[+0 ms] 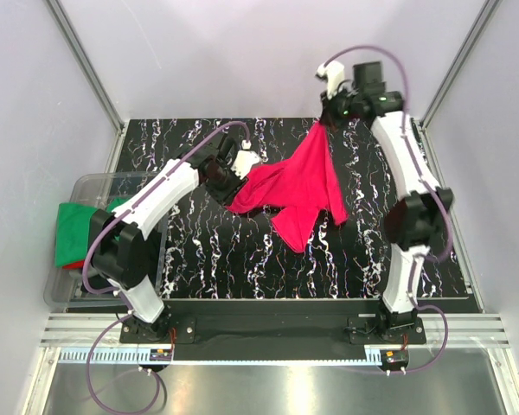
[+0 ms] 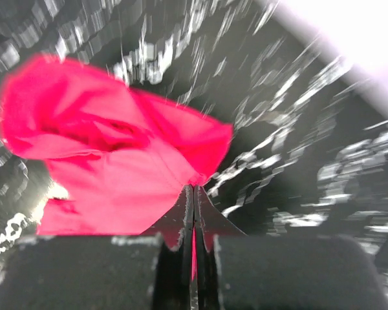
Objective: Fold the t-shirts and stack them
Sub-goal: Flatten the tshirt out
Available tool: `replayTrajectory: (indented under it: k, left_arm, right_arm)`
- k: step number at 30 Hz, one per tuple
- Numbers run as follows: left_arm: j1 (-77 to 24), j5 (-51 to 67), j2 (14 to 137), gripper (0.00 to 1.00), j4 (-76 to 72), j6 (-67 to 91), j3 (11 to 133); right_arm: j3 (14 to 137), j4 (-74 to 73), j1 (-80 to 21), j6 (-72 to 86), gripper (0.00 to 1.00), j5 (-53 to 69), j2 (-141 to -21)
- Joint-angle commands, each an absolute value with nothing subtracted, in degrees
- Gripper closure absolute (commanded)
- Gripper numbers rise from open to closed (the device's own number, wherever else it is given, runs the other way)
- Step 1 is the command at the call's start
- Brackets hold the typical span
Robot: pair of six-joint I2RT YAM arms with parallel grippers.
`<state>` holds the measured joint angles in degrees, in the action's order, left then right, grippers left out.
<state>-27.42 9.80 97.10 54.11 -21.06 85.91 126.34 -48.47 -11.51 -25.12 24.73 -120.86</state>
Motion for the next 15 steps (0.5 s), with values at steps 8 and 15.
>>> replayTrajectory:
  k: [8, 15]
  left_arm:
    - [-27.5, 9.4, 103.8, 0.51, 47.5, -23.8, 90.0]
    - [-29.4, 6.6, 117.3, 0.48, 43.9, -23.1, 97.4]
  right_arm:
    - [124.5, -47.1, -12.0, -27.2, 1.0, 18.0, -105.0]
    - [122.8, -47.0, -12.0, -27.9, 1.0, 16.1, -103.9]
